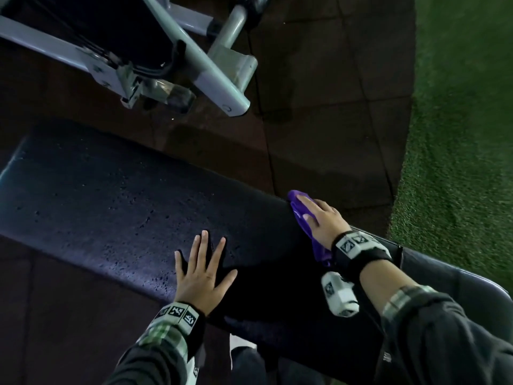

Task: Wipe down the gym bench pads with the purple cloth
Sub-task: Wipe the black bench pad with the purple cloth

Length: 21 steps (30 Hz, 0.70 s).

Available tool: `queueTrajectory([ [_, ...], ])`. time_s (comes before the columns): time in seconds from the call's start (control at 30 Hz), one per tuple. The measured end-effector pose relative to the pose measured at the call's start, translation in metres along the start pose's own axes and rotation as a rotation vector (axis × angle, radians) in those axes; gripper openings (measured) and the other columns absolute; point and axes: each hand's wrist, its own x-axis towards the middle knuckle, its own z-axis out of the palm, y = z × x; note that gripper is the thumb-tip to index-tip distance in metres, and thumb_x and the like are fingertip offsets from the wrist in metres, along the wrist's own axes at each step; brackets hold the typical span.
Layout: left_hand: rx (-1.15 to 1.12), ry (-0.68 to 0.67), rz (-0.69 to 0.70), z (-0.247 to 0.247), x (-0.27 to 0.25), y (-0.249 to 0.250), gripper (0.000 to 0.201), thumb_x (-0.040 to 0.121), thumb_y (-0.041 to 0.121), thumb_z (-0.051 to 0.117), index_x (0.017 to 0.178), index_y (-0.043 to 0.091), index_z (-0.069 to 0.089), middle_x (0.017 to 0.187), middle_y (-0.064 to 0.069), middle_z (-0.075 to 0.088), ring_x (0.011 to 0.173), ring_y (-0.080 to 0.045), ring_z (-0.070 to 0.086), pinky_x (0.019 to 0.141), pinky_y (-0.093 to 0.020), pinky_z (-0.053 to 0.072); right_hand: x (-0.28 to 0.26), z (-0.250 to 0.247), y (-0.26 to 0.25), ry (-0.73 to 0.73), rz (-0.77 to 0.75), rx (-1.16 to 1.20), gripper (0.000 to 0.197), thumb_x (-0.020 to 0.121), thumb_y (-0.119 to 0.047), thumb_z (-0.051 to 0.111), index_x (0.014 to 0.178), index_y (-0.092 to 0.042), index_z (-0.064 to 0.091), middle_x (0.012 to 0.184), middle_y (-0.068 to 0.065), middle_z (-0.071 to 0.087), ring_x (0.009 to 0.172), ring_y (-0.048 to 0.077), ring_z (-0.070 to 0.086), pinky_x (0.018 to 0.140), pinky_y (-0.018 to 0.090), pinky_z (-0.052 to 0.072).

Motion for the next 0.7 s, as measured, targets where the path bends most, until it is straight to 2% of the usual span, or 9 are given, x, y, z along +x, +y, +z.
queueTrajectory([
  [0.1, -0.043, 0.076, 0.041, -0.012, 0.0, -0.013, 0.062, 0.094, 0.065, 0.016, 0.15, 0.037, 0.022, 0.161, 0.003, 0.012, 0.146, -0.015, 0.017, 0.116, -0.05, 0.004, -0.027, 0.008, 0.017, 0.188, -0.163, -0.008, 0.048, 0.096, -0.025, 0.039, 0.143, -0.03, 0.032, 0.142, 0.017, 0.04, 0.128, 0.037, 0.041, 0.109, 0.038, 0.027],
  [0.13, -0.058, 0.098, 0.017, -0.015, 0.0, -0.021, 0.061, 0.094, 0.063, 0.02, 0.15, 0.037, 0.023, 0.161, 0.004, 0.012, 0.146, -0.015, 0.017, 0.116, -0.051, 0.005, -0.036, 0.014, 0.024, 0.222, -0.202, -0.015, 0.048, 0.094, -0.028, 0.038, 0.142, -0.03, 0.034, 0.141, 0.018, 0.042, 0.125, 0.039, 0.044, 0.107, 0.042, 0.029],
  [0.2, -0.077, 0.116, -0.105, -0.017, -0.001, -0.04, 0.066, 0.092, 0.063, 0.022, 0.152, 0.036, 0.016, 0.162, 0.004, 0.002, 0.148, -0.014, 0.004, 0.117, -0.052, 0.0, -0.051, 0.025, 0.033, 0.244, -0.211, -0.028, 0.046, 0.092, -0.031, 0.035, 0.138, -0.033, 0.034, 0.144, 0.015, 0.038, 0.127, 0.04, 0.042, 0.107, 0.045, 0.032],
  [0.3, -0.048, 0.097, -0.214, -0.012, -0.004, -0.06, 0.074, 0.088, 0.072, 0.008, 0.152, 0.037, -0.004, 0.16, 0.011, -0.017, 0.146, -0.01, -0.015, 0.117, -0.051, -0.009, -0.062, 0.038, 0.028, 0.245, -0.179, -0.074, 0.047, 0.093, -0.032, 0.03, 0.141, -0.032, 0.029, 0.151, 0.011, 0.028, 0.135, 0.04, 0.03, 0.11, 0.047, 0.028],
  [0.37, -0.056, 0.076, -0.201, -0.009, -0.004, -0.06, 0.075, 0.087, 0.075, 0.003, 0.151, 0.038, -0.009, 0.159, 0.011, -0.019, 0.146, -0.01, -0.017, 0.117, -0.05, -0.011, -0.056, 0.041, 0.02, 0.231, -0.16, -0.106, 0.049, 0.094, -0.032, 0.027, 0.143, -0.032, 0.024, 0.153, 0.011, 0.023, 0.136, 0.041, 0.026, 0.11, 0.051, 0.027],
  [0.5, -0.085, 0.083, -0.207, -0.01, -0.002, -0.057, 0.075, 0.087, 0.075, 0.004, 0.152, 0.037, -0.001, 0.161, 0.009, -0.009, 0.148, -0.012, -0.011, 0.116, -0.051, -0.01, -0.015, 0.035, -0.023, 0.2, -0.107, -0.126, 0.053, 0.094, -0.031, 0.024, 0.147, -0.031, 0.021, 0.155, 0.009, 0.016, 0.137, 0.044, 0.02, 0.112, 0.054, 0.021],
  [0.6, -0.075, 0.08, -0.198, -0.009, -0.003, -0.059, 0.075, 0.085, 0.076, -0.001, 0.151, 0.04, -0.009, 0.159, 0.011, -0.017, 0.146, -0.009, -0.018, 0.116, -0.051, -0.012, 0.013, 0.04, -0.079, 0.163, -0.228, -0.239, 0.06, 0.09, -0.016, 0.043, 0.147, -0.023, 0.024, 0.154, 0.015, 0.016, 0.135, 0.049, 0.021, 0.11, 0.055, 0.019],
  [0.67, -0.082, 0.081, -0.191, -0.008, -0.002, -0.06, 0.075, 0.086, 0.076, 0.001, 0.152, 0.039, -0.006, 0.16, 0.01, -0.014, 0.146, -0.009, -0.016, 0.116, -0.051, -0.01, 0.013, 0.052, -0.108, 0.158, -0.411, -0.392, 0.075, 0.073, -0.009, 0.059, 0.143, -0.02, 0.035, 0.149, 0.02, 0.028, 0.131, 0.048, 0.032, 0.106, 0.057, 0.028],
  [0.7, -0.093, 0.086, -0.189, -0.007, -0.003, -0.06, 0.075, 0.087, 0.075, 0.004, 0.152, 0.038, -0.001, 0.161, 0.009, -0.009, 0.147, -0.01, -0.013, 0.116, -0.051, -0.009, 0.007, 0.061, -0.116, 0.13, -0.482, -0.465, 0.08, 0.067, -0.009, 0.061, 0.142, -0.022, 0.038, 0.147, 0.018, 0.033, 0.13, 0.045, 0.035, 0.103, 0.056, 0.032],
])
